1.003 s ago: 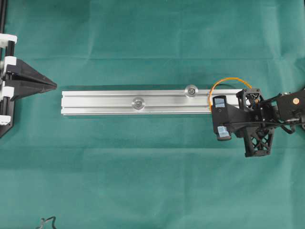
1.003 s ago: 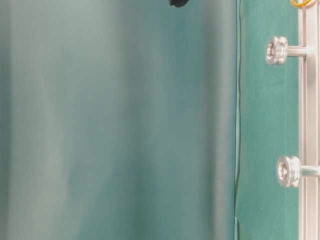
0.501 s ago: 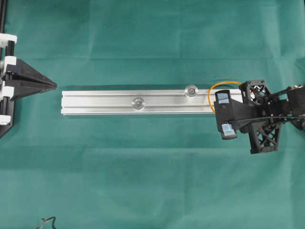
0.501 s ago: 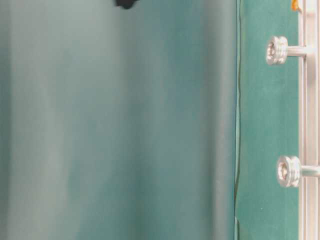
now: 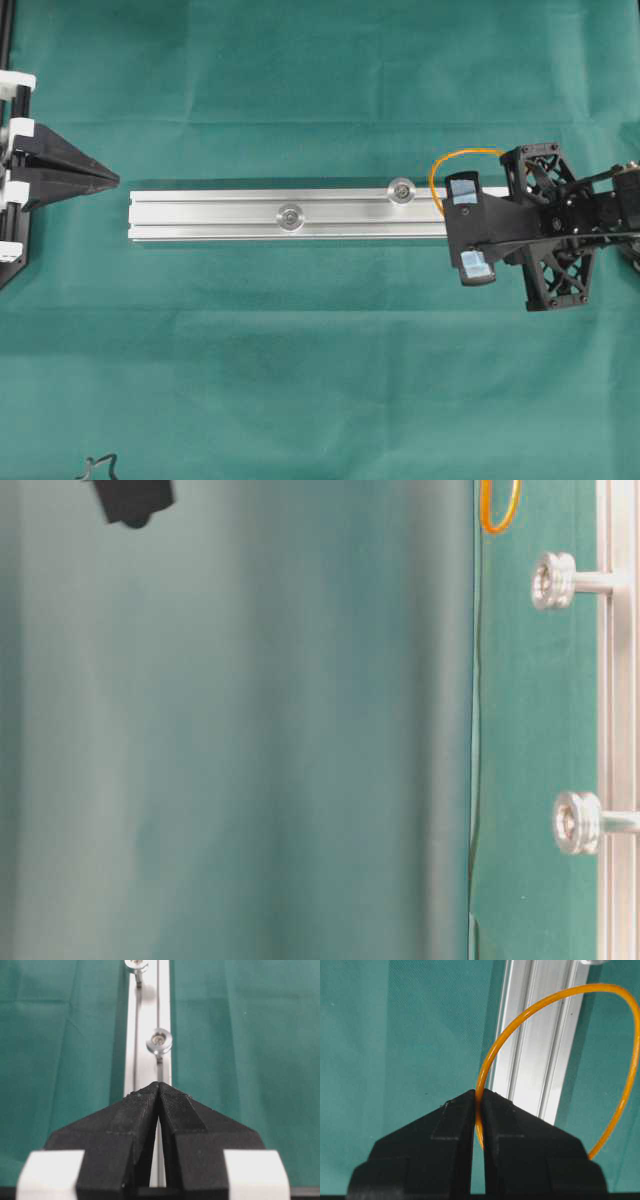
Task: Hook the rubber onto the shaft.
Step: 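Lift the band with the right gripper and pull it leftward along the rail, then carry the band over the right bolt head toward the left bolt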
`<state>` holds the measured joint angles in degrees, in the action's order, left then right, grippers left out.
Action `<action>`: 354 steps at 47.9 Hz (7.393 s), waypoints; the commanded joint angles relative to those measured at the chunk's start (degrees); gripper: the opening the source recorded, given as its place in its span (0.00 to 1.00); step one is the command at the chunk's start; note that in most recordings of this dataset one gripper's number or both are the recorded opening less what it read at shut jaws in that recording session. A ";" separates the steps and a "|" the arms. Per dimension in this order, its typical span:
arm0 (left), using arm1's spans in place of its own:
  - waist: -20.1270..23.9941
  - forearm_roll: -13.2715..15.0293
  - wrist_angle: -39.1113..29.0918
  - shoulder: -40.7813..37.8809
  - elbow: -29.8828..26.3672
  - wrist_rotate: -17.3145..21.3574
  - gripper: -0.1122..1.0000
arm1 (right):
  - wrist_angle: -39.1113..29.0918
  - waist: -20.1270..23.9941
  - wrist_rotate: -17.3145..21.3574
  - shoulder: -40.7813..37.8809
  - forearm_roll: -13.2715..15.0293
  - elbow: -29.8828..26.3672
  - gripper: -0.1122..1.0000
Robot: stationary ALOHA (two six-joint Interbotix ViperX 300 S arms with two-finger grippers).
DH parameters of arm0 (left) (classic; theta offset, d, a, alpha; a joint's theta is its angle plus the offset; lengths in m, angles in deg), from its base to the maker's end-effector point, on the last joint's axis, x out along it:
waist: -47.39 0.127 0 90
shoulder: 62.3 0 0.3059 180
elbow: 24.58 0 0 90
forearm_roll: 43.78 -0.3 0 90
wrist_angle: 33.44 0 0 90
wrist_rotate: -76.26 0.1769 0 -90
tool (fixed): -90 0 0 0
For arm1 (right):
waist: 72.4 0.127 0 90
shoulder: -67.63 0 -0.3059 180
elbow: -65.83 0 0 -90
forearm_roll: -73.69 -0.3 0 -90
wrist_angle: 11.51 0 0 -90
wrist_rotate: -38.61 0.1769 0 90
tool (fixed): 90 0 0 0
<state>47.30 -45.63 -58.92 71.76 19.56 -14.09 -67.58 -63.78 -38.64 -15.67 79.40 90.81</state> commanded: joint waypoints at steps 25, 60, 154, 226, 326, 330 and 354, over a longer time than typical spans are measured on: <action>0.18 -0.18 0.44 -0.35 -1.93 0.00 0.10 | -6.06 -0.09 0.00 1.14 0.18 -6.77 0.16; 0.18 -0.18 0.44 -0.44 -1.85 0.09 0.10 | -5.80 -0.09 0.00 0.97 0.18 -7.12 0.16; 0.09 -0.18 0.44 -0.35 -1.85 0.09 0.10 | -4.04 -1.41 -0.62 -11.16 1.93 -19.86 0.16; 0.18 -0.18 0.44 -0.44 -1.85 0.09 0.10 | 6.15 -1.41 -0.09 -14.85 1.49 -13.62 0.16; 0.18 -0.18 0.18 -0.44 -1.93 0.00 0.10 | 6.42 2.20 0.09 -15.03 1.23 -15.21 0.16; 0.18 -0.18 0.18 -0.44 -1.85 0.00 0.10 | 6.33 2.55 0.18 -15.03 1.32 -15.12 0.16; 0.18 -0.18 0.18 -0.44 -1.93 -0.18 0.10 | 6.33 6.33 4.66 -15.03 1.23 -15.12 0.16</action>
<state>47.39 -45.63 -58.92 71.76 19.47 -14.35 -61.34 -58.33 -34.43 -31.49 80.72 77.01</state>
